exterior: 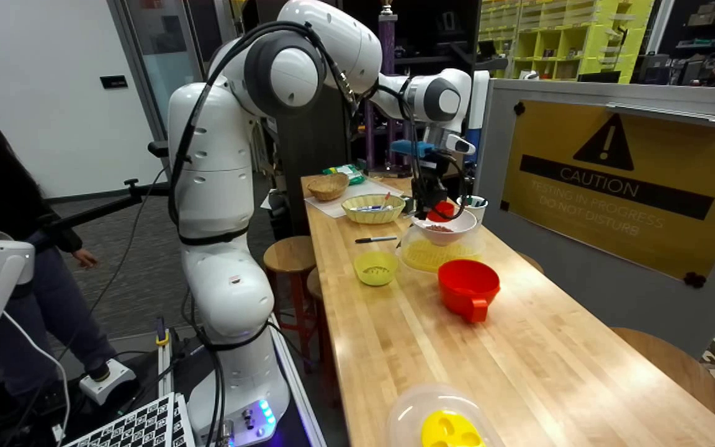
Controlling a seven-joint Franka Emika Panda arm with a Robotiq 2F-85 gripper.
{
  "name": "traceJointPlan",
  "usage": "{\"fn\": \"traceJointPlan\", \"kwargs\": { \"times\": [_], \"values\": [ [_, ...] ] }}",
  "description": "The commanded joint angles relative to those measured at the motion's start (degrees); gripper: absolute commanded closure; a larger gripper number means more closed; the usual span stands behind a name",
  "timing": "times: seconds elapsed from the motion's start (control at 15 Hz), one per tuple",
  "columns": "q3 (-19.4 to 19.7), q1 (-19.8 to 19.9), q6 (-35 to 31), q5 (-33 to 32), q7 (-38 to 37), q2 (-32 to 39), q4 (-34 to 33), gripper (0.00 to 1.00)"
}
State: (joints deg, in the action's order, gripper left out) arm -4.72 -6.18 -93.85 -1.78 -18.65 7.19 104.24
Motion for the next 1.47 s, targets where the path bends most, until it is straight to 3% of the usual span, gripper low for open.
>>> {"fn": "traceJointPlan", "kwargs": {
  "times": [0.0, 0.67, 1.13, 1.4],
  "values": [
    [0.89, 0.60, -1.78, -0.71, -0.83, -2.67, 2.94, 0.96],
    [0.91, 0.52, -9.72, -8.92, -3.43, -7.20, 7.75, 0.96],
    [0.02, 0.63, -7.98, -15.14, -3.73, -11.17, 9.61, 0.96],
    [-0.42, 0.81, -2.75, -13.26, -2.55, -10.36, 8.24, 0.96]
  ]
}}
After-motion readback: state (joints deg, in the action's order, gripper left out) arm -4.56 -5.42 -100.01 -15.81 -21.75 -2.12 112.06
